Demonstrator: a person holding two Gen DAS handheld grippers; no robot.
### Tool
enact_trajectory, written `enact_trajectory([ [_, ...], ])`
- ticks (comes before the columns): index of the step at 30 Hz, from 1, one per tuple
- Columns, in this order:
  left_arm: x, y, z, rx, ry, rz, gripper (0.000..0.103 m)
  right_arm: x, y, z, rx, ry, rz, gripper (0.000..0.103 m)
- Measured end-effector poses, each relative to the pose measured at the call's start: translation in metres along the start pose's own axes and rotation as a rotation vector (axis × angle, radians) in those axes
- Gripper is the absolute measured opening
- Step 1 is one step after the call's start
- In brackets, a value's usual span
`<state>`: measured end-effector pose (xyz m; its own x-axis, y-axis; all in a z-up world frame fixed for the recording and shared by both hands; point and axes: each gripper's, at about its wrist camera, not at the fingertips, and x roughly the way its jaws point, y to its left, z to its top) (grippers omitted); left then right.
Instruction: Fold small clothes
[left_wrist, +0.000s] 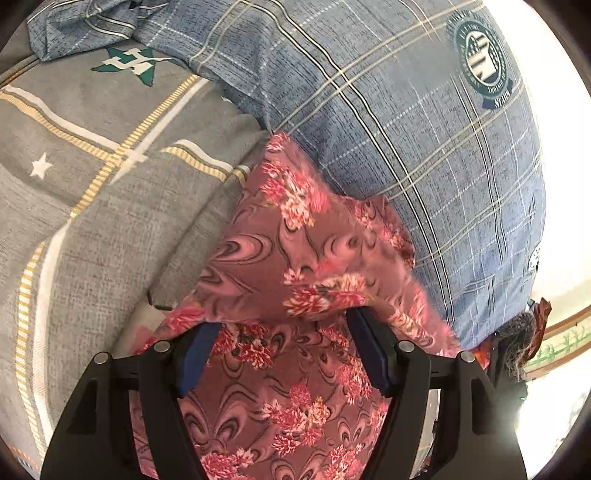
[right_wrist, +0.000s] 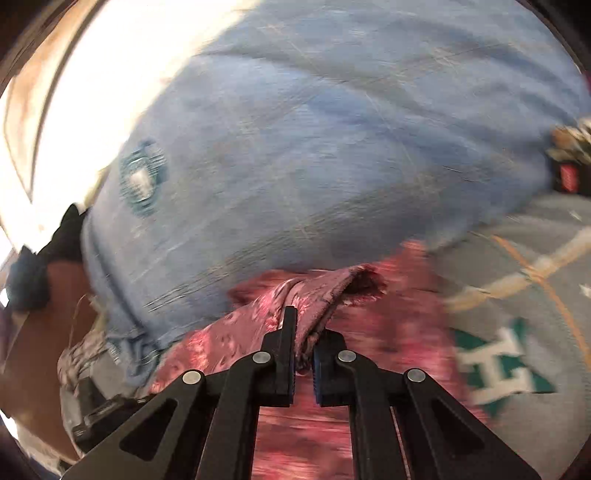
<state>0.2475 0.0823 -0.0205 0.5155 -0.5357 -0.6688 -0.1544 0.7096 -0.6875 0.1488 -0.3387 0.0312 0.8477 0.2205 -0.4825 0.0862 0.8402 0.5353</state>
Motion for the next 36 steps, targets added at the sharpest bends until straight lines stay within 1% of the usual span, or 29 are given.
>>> enact_trajectory([
  [3, 0.0, -0.008, -0.002, 0.031, -0.006, 0.022, 0.069, 0.008, -0.021, -0.005, 0.047, 0.048, -0.038, 0.006],
  [5, -0.001, -0.008, -0.001, 0.032, -0.026, 0.033, 0.069, 0.009, -0.016, -0.004, 0.055, 0.054, -0.011, 0.006],
  [8, -0.001, -0.001, 0.004, -0.009, -0.018, 0.01, 0.069, -0.001, 0.016, 0.01, -0.002, 0.007, 0.079, 0.006],
  [10, -0.002, 0.004, 0.005, -0.034, -0.013, -0.01, 0.069, -0.011, 0.035, 0.026, -0.036, -0.047, 0.121, 0.006],
  [12, -0.003, 0.007, 0.006, -0.05, -0.006, -0.032, 0.069, -0.015, 0.043, 0.042, -0.057, -0.091, 0.118, 0.006],
  [13, -0.003, 0.007, 0.007, -0.055, 0.001, -0.044, 0.069, -0.013, 0.042, 0.046, -0.051, -0.092, 0.105, 0.006],
  [15, -0.001, 0.006, 0.008, -0.054, 0.007, -0.049, 0.069, -0.002, 0.034, 0.046, -0.048, -0.068, 0.048, 0.006],
  [17, 0.004, 0.004, 0.008, -0.051, 0.015, -0.04, 0.069, 0.013, 0.018, 0.037, -0.059, -0.008, -0.05, 0.006],
  [18, 0.006, 0.002, 0.008, -0.044, 0.011, -0.033, 0.069, 0.027, 0.004, 0.028, -0.04, 0.057, -0.112, 0.007],
  [19, 0.005, -0.002, 0.007, -0.029, 0.002, -0.019, 0.069, 0.038, -0.01, 0.019, -0.006, 0.129, -0.17, 0.012],
  [20, 0.005, -0.004, 0.006, -0.017, -0.004, -0.011, 0.069, 0.044, -0.02, 0.011, 0.022, 0.178, -0.235, 0.012],
  [21, 0.005, -0.006, 0.006, -0.01, -0.006, -0.011, 0.069, 0.044, -0.026, 0.002, 0.043, 0.191, -0.305, 0.013],
  [22, 0.005, -0.006, 0.005, -0.008, -0.007, -0.012, 0.069, 0.036, -0.027, -0.004, 0.048, 0.158, -0.296, 0.013],
  [24, 0.004, -0.007, 0.007, -0.017, -0.01, -0.03, 0.068, 0.013, -0.012, -0.013, 0.012, 0.058, -0.218, 0.013],
  [25, 0.004, -0.007, 0.007, -0.022, -0.014, -0.036, 0.068, 0.005, 0.003, -0.018, -0.027, 0.018, -0.14, 0.013],
  [26, 0.003, -0.008, 0.008, -0.02, -0.019, -0.041, 0.067, 0.002, 0.018, -0.023, -0.069, 0.02, -0.058, 0.013],
  [27, 0.003, -0.009, 0.008, -0.016, -0.025, -0.042, 0.063, 0.009, 0.037, -0.028, -0.121, 0.073, 0.025, 0.014],
  [28, 0.003, -0.011, 0.008, -0.006, -0.034, -0.042, 0.06, 0.021, 0.057, -0.036, -0.175, 0.157, 0.101, 0.014],
  [29, 0.004, -0.013, 0.008, 0.006, -0.039, -0.041, 0.054, 0.034, 0.077, -0.047, -0.225, 0.233, 0.149, 0.014],
  [30, 0.004, -0.015, 0.008, 0.021, -0.043, -0.047, 0.047, 0.043, 0.09, -0.056, -0.259, 0.274, 0.162, 0.014],
  [32, 0.002, -0.02, 0.009, 0.05, -0.052, -0.055, 0.044, 0.067, 0.116, -0.076, -0.314, 0.34, 0.165, 0.013],
  [33, 0.001, -0.022, 0.009, 0.06, -0.059, -0.055, 0.044, 0.081, 0.125, -0.084, -0.329, 0.365, 0.149, 0.011],
  [34, 0.0, -0.024, 0.009, 0.069, -0.064, -0.06, 0.044, 0.093, 0.13, -0.092, -0.343, 0.371, 0.096, 0.009],
  [35, -0.001, -0.025, 0.009, 0.073, -0.063, -0.065, 0.044, 0.104, 0.133, -0.095, -0.347, 0.36, 0.042, 0.009],
  [36, 0.0, -0.025, 0.01, 0.074, -0.061, -0.067, 0.044, 0.116, 0.136, -0.095, -0.338, 0.337, -0.03, 0.009],
])
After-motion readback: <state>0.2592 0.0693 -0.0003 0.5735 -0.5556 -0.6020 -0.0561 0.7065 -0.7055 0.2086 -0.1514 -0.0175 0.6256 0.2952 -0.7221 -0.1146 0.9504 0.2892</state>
